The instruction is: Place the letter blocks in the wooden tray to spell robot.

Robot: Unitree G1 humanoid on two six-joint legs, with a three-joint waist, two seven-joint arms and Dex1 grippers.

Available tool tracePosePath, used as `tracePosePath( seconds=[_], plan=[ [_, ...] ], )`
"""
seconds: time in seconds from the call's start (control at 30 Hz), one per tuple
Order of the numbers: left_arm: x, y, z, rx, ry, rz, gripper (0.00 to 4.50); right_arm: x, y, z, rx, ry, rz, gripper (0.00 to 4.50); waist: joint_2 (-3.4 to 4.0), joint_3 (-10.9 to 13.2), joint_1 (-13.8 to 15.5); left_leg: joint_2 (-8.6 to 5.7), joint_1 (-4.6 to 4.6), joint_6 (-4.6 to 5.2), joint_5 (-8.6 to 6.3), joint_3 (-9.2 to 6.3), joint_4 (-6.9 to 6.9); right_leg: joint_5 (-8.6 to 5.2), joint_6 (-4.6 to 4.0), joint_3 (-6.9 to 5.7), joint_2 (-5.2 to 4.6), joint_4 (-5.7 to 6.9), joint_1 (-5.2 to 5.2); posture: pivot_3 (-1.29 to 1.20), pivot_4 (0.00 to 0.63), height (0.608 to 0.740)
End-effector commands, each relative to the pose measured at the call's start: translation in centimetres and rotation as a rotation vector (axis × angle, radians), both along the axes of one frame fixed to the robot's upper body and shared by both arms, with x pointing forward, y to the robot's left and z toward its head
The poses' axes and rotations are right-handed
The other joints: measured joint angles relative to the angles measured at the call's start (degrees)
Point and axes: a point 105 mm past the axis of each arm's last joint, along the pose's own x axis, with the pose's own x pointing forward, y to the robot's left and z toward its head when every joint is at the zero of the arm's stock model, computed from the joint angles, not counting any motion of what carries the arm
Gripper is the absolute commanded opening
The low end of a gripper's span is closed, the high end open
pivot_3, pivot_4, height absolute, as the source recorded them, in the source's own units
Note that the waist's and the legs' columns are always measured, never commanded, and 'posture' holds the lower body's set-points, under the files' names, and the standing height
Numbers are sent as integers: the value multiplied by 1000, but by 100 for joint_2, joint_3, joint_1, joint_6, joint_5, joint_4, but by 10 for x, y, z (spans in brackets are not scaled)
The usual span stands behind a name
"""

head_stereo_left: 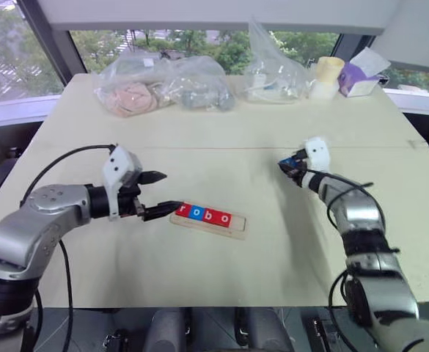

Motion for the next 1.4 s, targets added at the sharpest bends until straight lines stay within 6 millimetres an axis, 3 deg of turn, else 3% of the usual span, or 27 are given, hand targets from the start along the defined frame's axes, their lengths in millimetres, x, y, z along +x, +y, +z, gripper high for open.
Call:
tracePosePath(
  seconds=[0.03,0.13,0.23,0.5,0.7,0.9,0.93,1.07,1.13,1.2,1.23,1.3,1.33,1.4],
  plan=[
    [3,-6,9,-10,-62,-24,4500,-41,10,22,102,-12,-124,1241,-4,-5,-14,1,1,0,0,-1,0,0,-1,-1,1,2,0,0,150,739],
    [4,-13,5,-5,-60,-56,4500,-75,26,11,135,63,-166,1241,4,-9,-24,3,8,-1,-1,-4,-1,-6,-13,-3,11,4,1,0,150,739],
    [9,-15,6,-10,-66,-74,4500,-96,48,2,178,129,-142,1241,5,-8,-32,8,8,-5,1,-2,0,1,-27,-4,9,2,-3,0,150,739],
    [11,-14,0,20,-37,-123,4500,-111,61,-20,251,283,-180,1241,5,-8,-29,12,1,-7,2,-3,-3,6,-38,-4,6,-7,-11,0,150,739],
    [10,-16,-2,20,-29,-127,4500,-119,60,-36,227,363,-198,1241,5,-8,-28,10,-3,-6,2,-2,-8,5,-37,-4,5,-12,-13,0,150,739],
    [10,-14,-2,16,-32,-103,4500,-112,58,-24,231,325,-176,4209,5,-8,-31,11,-2,-8,1,-5,-8,5,-37,-5,2,-13,-13,0,150,739],
    [10,-14,-1,16,-31,-102,4500,-111,58,-22,229,320,-177,4419,6,-8,-30,11,-3,-8,1,-5,-8,5,-37,-5,2,-13,-13,0,150,739],
    [7,-11,-1,29,-27,-99,4500,-108,51,-2,180,263,-153,4419,9,-5,-41,11,-5,-8,1,-4,-9,5,-37,-5,0,-16,-15,0,150,739],
    [4,-11,-1,39,-19,-119,4500,-90,43,32,154,114,-53,4419,14,1,-44,11,-5,-8,1,-5,-11,5,-37,-6,1,-19,-16,0,150,739],
    [-1,-12,-1,53,0,-152,4500,-81,46,59,139,-3,151,4419,15,5,-48,7,-7,-8,1,-1,-11,6,-37,-5,-3,-23,-16,0,150,739],
    [-4,-13,-3,64,14,-175,4500,-84,50,63,85,-28,294,4419,13,3,-43,7,-5,-8,1,-2,-11,6,-37,-6,-3,-28,-13,0,150,739],
    [-13,-15,-6,94,51,-226,4500,-105,49,49,-87,18,627,4419,16,5,8,8,-4,-8,0,-16,-24,5,-36,-21,3,-55,-1,0,150,739],
    [-18,-15,-7,110,64,-250,4500,-110,41,42,-95,74,704,4419,8,2,8,4,-4,-7,1,-21,-44,0,-29,-24,2,-80,8,0,150,739],
    [-26,-17,-6,143,69,-292,4500,-100,17,37,-56,102,685,4419,-1,2,-17,0,2,-6,1,-19,-72,-8,-20,-24,2,-102,17,0,150,739]
  ],
)
